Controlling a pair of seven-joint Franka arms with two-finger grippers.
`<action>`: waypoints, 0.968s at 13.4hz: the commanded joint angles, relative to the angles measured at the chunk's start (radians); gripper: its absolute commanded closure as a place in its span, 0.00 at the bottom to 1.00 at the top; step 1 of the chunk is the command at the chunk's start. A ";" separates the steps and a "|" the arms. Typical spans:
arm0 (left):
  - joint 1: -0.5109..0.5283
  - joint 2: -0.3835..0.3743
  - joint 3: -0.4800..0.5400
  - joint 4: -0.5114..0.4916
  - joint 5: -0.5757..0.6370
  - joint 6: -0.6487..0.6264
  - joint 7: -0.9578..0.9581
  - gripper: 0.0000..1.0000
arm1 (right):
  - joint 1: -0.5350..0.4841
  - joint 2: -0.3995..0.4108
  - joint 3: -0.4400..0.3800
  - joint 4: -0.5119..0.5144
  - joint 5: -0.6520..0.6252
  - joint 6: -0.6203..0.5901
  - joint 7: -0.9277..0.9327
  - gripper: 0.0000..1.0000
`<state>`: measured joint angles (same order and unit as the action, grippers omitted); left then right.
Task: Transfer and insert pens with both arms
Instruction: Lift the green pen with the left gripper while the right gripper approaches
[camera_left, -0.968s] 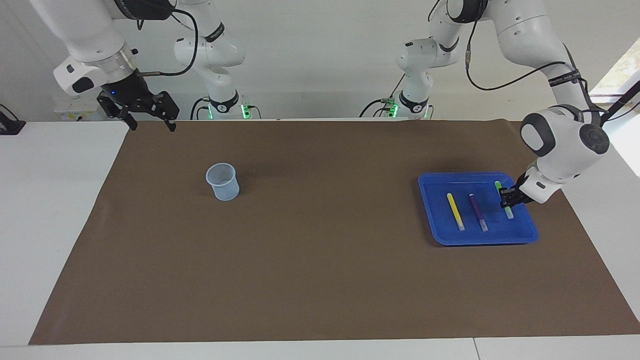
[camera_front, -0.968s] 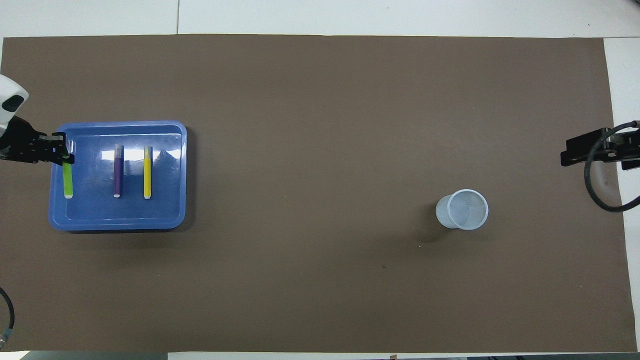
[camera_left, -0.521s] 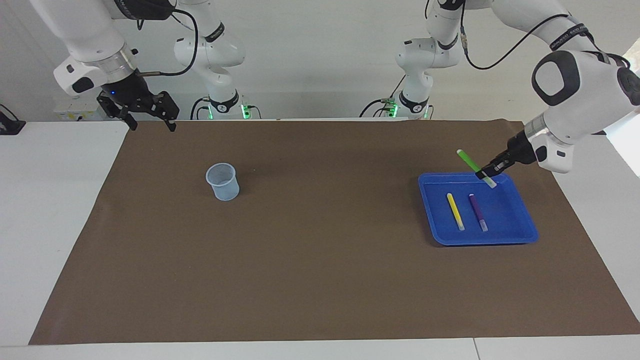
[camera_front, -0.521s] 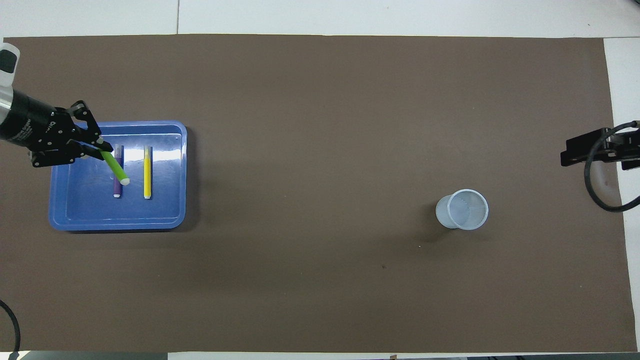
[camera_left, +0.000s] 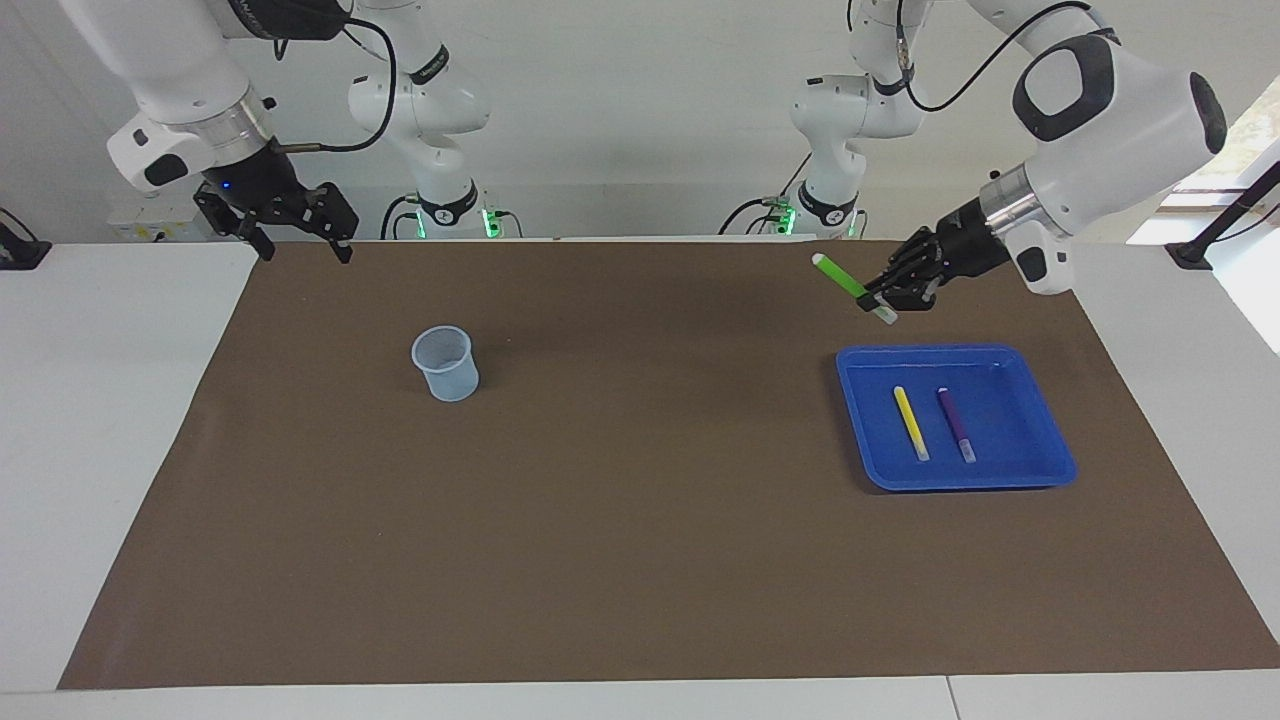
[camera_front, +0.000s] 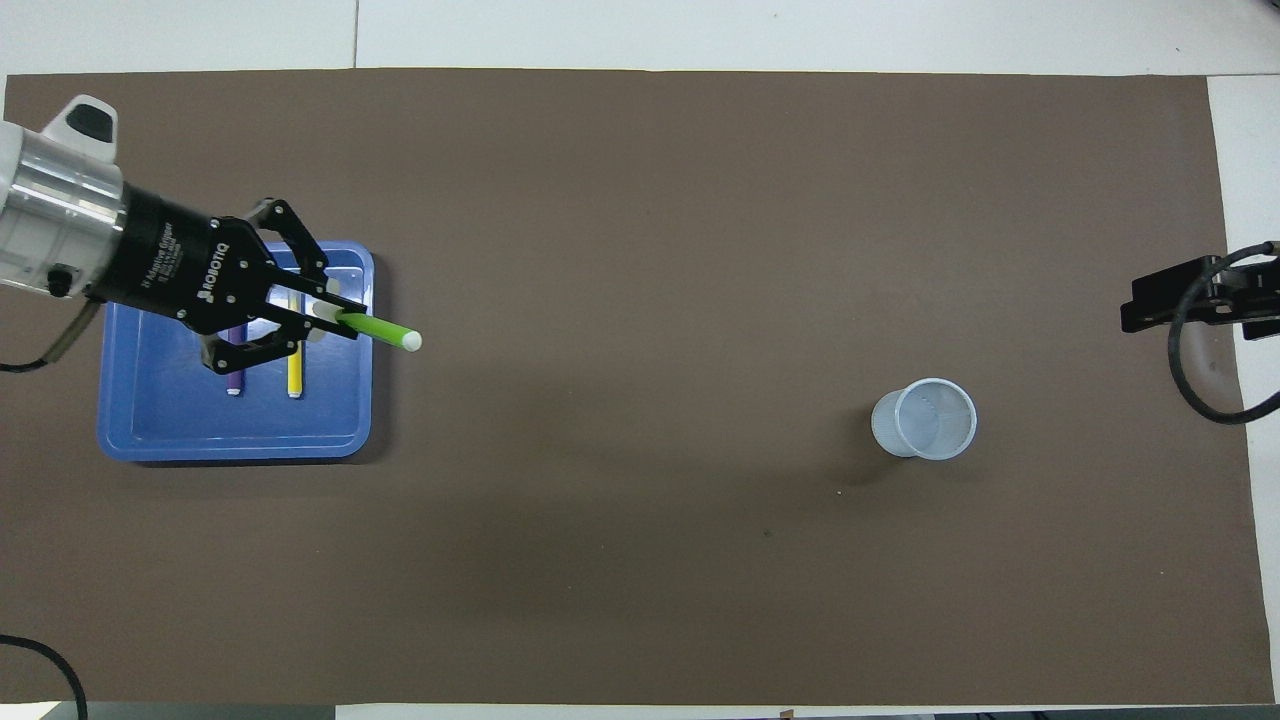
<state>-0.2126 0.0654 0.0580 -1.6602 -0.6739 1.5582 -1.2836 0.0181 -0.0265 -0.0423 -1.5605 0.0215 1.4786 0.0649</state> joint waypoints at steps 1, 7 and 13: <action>-0.108 -0.064 0.013 -0.110 -0.076 0.086 -0.130 1.00 | -0.004 -0.009 0.005 -0.012 0.003 0.020 -0.022 0.00; -0.356 -0.182 0.009 -0.374 -0.249 0.495 -0.275 1.00 | 0.067 -0.026 0.064 -0.030 0.195 0.017 -0.013 0.00; -0.481 -0.200 -0.004 -0.443 -0.386 0.768 -0.324 1.00 | 0.149 -0.055 0.064 -0.119 0.506 0.207 0.132 0.00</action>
<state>-0.6679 -0.0928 0.0516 -2.0449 -1.0147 2.2521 -1.5968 0.1888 -0.0330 0.0262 -1.5842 0.4447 1.6100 0.1434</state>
